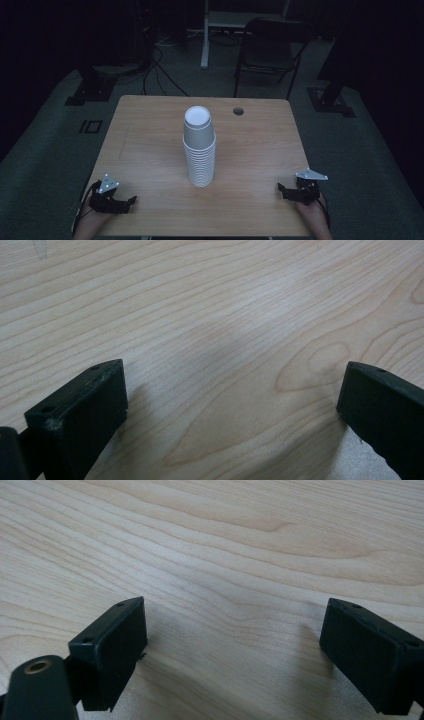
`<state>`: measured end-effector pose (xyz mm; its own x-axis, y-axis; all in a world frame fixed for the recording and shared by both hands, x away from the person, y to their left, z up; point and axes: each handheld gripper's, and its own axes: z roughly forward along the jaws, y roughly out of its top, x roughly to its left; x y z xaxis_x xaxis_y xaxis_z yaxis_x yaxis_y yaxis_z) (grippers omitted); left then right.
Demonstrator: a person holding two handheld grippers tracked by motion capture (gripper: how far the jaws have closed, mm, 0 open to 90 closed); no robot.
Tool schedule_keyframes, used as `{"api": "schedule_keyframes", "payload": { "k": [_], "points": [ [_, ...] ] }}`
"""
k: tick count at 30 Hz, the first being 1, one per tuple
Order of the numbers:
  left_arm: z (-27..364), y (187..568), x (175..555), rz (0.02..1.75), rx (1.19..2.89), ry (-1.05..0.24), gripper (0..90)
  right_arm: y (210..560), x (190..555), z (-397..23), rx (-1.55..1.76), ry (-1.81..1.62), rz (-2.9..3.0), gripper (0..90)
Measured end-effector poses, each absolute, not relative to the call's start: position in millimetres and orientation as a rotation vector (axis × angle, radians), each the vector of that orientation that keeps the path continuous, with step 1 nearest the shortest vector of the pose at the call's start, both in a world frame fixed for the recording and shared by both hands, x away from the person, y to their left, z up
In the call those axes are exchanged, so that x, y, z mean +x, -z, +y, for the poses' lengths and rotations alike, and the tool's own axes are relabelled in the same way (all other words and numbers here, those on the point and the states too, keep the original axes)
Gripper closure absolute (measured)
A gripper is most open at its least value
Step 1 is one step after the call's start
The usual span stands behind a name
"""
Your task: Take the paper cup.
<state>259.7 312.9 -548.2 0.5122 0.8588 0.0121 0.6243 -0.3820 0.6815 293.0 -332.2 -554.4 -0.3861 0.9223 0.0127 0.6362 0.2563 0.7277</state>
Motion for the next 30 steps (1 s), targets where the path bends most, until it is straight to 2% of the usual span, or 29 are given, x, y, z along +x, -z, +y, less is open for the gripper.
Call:
{"api": "schedule_keyframes", "payload": {
  "k": [20,30],
  "points": [
    [293,531,266,1.094,2.113,-0.454,1.4,554,292,-332,1.415,-0.924,2.118,11.0],
    [272,512,270,0.975,2.099,-0.423,1.4,554,292,-332,1.415,-0.925,2.119,11.0]
  ]
}}
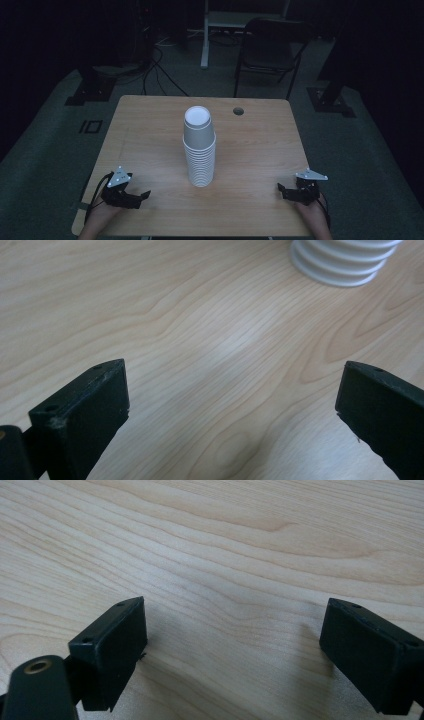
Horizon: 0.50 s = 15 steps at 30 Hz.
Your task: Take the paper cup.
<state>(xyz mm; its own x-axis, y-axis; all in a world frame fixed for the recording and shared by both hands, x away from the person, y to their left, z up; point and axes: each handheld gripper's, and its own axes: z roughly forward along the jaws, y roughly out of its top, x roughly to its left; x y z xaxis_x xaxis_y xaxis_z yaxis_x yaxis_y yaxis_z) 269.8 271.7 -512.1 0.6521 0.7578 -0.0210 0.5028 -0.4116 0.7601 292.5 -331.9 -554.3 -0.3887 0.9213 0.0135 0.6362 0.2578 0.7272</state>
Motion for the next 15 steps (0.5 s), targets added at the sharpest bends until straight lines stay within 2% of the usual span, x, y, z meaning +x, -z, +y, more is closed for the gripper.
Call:
{"api": "schedule_keyframes", "payload": {
  "k": [15],
  "points": [
    [246,481,282,0.845,2.067,-0.405,1.4,554,293,-332,1.415,-0.925,2.119,11.0]
  ]
}}
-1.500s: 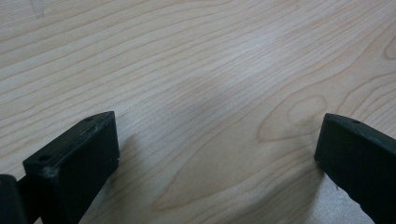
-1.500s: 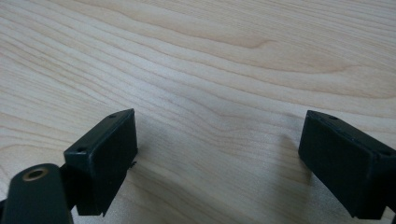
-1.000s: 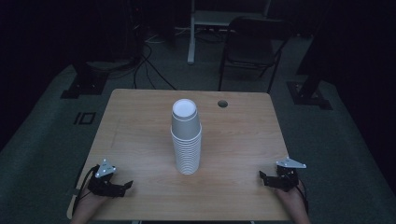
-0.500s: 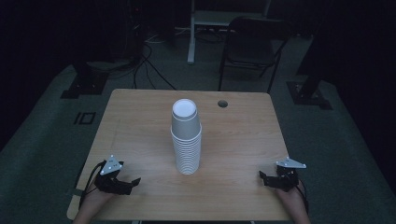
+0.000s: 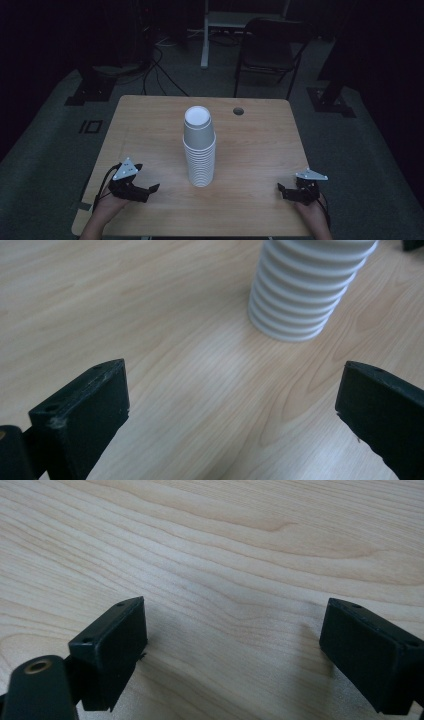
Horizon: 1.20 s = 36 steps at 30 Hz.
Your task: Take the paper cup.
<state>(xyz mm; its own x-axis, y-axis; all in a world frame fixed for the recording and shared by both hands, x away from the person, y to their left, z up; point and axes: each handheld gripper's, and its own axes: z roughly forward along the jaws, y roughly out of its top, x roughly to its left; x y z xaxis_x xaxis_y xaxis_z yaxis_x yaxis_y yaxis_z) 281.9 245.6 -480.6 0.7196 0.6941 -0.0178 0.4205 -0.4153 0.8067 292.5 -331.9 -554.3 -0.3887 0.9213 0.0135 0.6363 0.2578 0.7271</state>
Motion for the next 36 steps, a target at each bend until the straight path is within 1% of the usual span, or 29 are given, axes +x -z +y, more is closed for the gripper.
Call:
{"api": "schedule_keyframes", "payload": {
  "k": [16,25,29,36],
  "points": [
    [227,448,294,0.755,2.013,-0.385,1.4,554,293,-332,1.411,-0.926,2.124,11.0],
    [210,425,302,0.676,1.995,-0.372,1.4,554,293,-332,1.411,-0.926,2.124,11.0],
    [202,418,304,0.653,1.988,-0.387,1.4,554,292,-332,1.408,-0.927,2.126,11.0],
    [194,404,307,0.607,1.952,-0.35,1.4,554,292,-332,1.407,-0.928,2.126,11.0]
  ]
}}
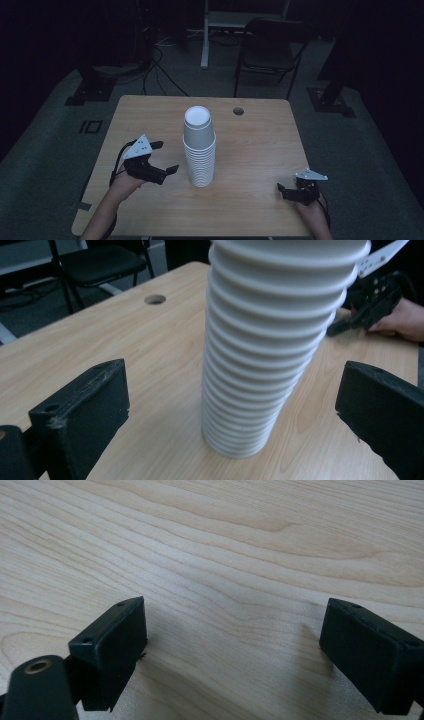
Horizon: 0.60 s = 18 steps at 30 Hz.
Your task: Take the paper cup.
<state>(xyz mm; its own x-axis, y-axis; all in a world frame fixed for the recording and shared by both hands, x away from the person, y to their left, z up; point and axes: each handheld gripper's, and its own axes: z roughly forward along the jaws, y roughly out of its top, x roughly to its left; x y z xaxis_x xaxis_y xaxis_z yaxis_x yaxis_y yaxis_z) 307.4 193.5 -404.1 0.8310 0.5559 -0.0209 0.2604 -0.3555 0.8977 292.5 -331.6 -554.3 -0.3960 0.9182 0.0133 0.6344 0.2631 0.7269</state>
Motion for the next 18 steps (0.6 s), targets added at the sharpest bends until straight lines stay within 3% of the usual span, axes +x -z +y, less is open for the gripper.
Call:
{"api": "schedule_keyframes", "payload": {
  "k": [18],
  "points": [
    [163,382,321,0.523,1.91,-0.323,1.4,554,292,-331,1.395,-0.93,2.137,11.0]
  ]
}}
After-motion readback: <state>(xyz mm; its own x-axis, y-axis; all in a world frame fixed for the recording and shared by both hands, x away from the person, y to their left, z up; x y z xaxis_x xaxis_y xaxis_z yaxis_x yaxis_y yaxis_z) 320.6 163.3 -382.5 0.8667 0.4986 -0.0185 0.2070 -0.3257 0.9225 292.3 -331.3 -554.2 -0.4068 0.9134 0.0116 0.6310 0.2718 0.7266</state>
